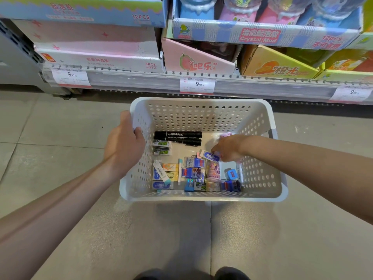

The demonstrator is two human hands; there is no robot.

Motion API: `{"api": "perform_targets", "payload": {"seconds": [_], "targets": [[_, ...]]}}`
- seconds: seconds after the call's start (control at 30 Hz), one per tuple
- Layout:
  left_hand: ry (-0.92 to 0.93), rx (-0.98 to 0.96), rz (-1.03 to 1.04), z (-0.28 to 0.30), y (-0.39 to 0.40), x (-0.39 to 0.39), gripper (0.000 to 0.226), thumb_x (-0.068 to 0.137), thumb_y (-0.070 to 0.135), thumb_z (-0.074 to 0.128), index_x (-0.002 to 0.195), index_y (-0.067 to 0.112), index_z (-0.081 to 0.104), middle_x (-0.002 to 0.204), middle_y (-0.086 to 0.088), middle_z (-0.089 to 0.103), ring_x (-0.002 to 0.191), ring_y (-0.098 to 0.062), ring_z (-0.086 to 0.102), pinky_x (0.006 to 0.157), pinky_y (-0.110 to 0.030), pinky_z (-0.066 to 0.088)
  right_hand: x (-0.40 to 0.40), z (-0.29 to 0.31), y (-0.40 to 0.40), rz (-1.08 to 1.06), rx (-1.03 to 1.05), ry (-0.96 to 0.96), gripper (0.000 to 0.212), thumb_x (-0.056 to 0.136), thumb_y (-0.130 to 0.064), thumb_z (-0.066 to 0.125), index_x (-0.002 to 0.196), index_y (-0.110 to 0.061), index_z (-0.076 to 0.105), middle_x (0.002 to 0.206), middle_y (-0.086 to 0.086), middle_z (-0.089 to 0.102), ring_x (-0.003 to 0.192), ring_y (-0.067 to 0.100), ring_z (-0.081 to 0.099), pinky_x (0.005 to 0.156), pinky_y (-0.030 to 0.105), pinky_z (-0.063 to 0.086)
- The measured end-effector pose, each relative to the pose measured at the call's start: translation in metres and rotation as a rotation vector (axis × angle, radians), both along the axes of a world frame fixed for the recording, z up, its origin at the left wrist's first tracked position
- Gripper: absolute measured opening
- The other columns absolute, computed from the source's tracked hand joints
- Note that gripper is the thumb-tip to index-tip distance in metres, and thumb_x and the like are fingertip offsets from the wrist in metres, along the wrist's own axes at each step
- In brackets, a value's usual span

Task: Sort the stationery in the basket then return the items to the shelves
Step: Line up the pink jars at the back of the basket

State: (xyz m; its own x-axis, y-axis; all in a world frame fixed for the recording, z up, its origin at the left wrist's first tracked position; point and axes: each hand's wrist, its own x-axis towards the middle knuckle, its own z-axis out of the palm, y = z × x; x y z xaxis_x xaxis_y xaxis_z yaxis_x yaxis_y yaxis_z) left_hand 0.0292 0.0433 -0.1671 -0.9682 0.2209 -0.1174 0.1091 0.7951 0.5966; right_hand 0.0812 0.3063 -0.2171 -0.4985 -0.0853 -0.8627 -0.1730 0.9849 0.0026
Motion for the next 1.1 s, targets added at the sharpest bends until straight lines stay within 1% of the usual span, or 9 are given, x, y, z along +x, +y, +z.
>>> {"api": "perform_targets", "payload": {"seconds": [0.07, 0.13, 0.27, 0.47, 0.73, 0.87, 0.93, 1.0, 1.1], "targets": [[0.002, 0.003, -0.001, -0.001, 0.000, 0.000, 0.008, 0.099, 0.013, 0.038, 0.105, 0.013, 0.032, 0.062, -0.012, 0.048, 0.051, -0.034, 0.051, 0.046, -0.052, 0.048, -0.002, 0.006, 0.004, -0.104, -0.051, -0.047, 0.054, 0.094, -0.019, 0.045, 0.145, -0.029, 0.030, 0.147, 0.002, 0.035, 0.114, 0.024, 0.056, 0.087, 0.036, 0.053], [0.002, 0.007, -0.002, -0.002, 0.000, -0.001, 0.008, 0.099, 0.013, 0.038, 0.105, 0.012, 0.033, 0.060, -0.010, 0.047, 0.050, -0.031, 0.049, 0.046, -0.045, 0.047, -0.003, 0.012, 0.005, -0.247, -0.089, -0.009, 0.054, 0.095, -0.022, 0.049, 0.145, -0.022, 0.028, 0.142, 0.007, 0.042, 0.098, 0.023, 0.061, 0.076, 0.032, 0.053], [0.007, 0.011, -0.007, -0.004, 0.000, -0.001, 0.010, 0.099, 0.013, 0.038, 0.107, 0.011, 0.033, 0.060, -0.009, 0.046, 0.048, -0.028, 0.047, 0.047, -0.039, 0.043, -0.003, 0.010, 0.001, -0.414, -0.134, 0.270, 0.037, 0.092, -0.022, 0.050, 0.123, -0.003, 0.044, 0.111, 0.014, 0.061, 0.095, 0.029, 0.060, 0.072, 0.031, 0.045], [-0.015, 0.010, 0.004, -0.004, 0.000, -0.002, 0.010, 0.098, 0.014, 0.037, 0.107, 0.013, 0.032, 0.062, -0.010, 0.047, 0.050, -0.030, 0.050, 0.046, -0.050, 0.049, 0.000, 0.017, -0.010, -0.220, -0.075, 0.354, 0.037, 0.097, -0.024, 0.040, 0.128, -0.006, 0.047, 0.128, 0.012, 0.046, 0.116, 0.027, 0.046, 0.089, 0.030, 0.042], [0.010, 0.025, -0.016, -0.005, -0.001, -0.001, 0.008, 0.098, 0.011, 0.037, 0.101, 0.013, 0.030, 0.060, -0.015, 0.047, 0.047, -0.031, 0.049, 0.042, -0.054, 0.045, 0.003, 0.002, -0.015, -0.168, -0.023, 0.710, 0.028, 0.097, -0.021, 0.043, 0.118, -0.004, 0.048, 0.103, 0.008, 0.061, 0.074, 0.026, 0.063, 0.048, 0.026, 0.040], [0.012, 0.031, -0.019, -0.005, -0.002, -0.002, 0.009, 0.098, 0.012, 0.038, 0.103, 0.013, 0.030, 0.062, -0.017, 0.048, 0.048, -0.032, 0.049, 0.042, -0.054, 0.045, 0.005, -0.013, -0.021, -0.517, -0.167, 0.722, 0.026, 0.096, -0.025, 0.047, 0.114, -0.007, 0.051, 0.084, 0.000, 0.053, 0.067, 0.020, 0.053, 0.043, 0.023, 0.031], [0.006, 0.034, -0.013, -0.005, -0.001, -0.002, 0.009, 0.098, 0.012, 0.037, 0.104, 0.014, 0.030, 0.065, -0.020, 0.050, 0.051, -0.038, 0.052, 0.044, -0.056, 0.046, 0.007, -0.016, -0.026, -0.720, -0.252, 0.728, 0.022, 0.093, -0.024, 0.053, 0.108, -0.008, 0.054, 0.077, -0.004, 0.049, 0.069, 0.017, 0.051, 0.046, 0.023, 0.036], [0.001, 0.032, -0.010, -0.004, -0.001, -0.001, 0.009, 0.098, 0.013, 0.037, 0.104, 0.014, 0.030, 0.068, -0.021, 0.051, 0.054, -0.041, 0.054, 0.046, -0.057, 0.047, 0.008, -0.017, -0.028, -0.959, -0.335, 0.719, 0.017, 0.090, -0.018, 0.057, 0.103, -0.008, 0.057, 0.084, 0.001, 0.059, 0.074, 0.021, 0.056, 0.059, 0.029, 0.047], [0.000, 0.041, -0.023, -0.004, -0.002, -0.001, 0.011, 0.098, 0.012, 0.038, 0.103, 0.015, 0.029, 0.067, -0.019, 0.049, 0.052, -0.035, 0.051, 0.045, -0.057, 0.046, 0.008, -0.023, -0.030, -1.131, -0.380, 0.747, 0.016, 0.086, -0.016, 0.062, 0.101, -0.010, 0.062, 0.091, 0.004, 0.066, 0.077, 0.021, 0.059, 0.062, 0.028, 0.048]]}}
